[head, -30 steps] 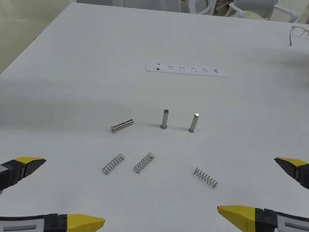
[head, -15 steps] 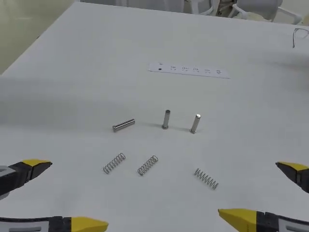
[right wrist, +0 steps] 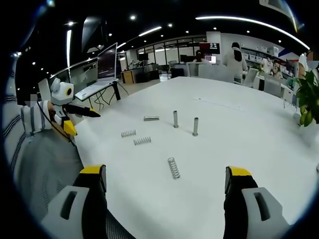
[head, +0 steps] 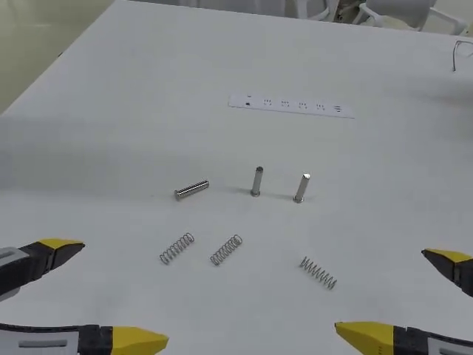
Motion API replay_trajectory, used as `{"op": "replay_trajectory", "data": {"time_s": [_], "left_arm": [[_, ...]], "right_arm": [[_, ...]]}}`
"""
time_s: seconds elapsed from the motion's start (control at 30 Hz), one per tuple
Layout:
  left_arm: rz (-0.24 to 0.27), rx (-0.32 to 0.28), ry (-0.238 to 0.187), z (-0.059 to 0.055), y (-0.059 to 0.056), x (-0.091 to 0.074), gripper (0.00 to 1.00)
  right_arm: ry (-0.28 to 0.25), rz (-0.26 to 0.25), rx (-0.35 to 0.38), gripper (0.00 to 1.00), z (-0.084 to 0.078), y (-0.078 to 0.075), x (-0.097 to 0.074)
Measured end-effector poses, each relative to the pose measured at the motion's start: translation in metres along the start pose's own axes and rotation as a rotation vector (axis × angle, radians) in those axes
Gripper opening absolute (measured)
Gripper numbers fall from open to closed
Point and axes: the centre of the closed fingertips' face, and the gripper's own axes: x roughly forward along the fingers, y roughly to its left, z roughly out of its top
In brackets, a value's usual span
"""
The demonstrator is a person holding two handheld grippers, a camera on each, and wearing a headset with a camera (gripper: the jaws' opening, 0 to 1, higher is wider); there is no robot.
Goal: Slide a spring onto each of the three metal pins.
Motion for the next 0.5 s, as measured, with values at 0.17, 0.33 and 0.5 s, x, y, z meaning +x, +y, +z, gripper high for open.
{"op": "replay_trajectory", "data": {"time_s": [0.17,0.33,0.5], "left_arm": [[-0.009,0.010,0.006,0.003,0.001,0.003,0.95],[0.003,0.037,-0.007,0.009,0.005,0.005,0.94],[0.003,0.052,-0.010,0.015,0.009,0.006,0.94]], "right_arm": [[-0.003,-0.003,0.003,0.98,0.001,-0.001,-0.001],[-0.006,-0.002,0.005,0.98,0.002,0.000,-0.001],[0.002,-0.009,-0.002,0.97,0.001,0.000,-0.002]]}}
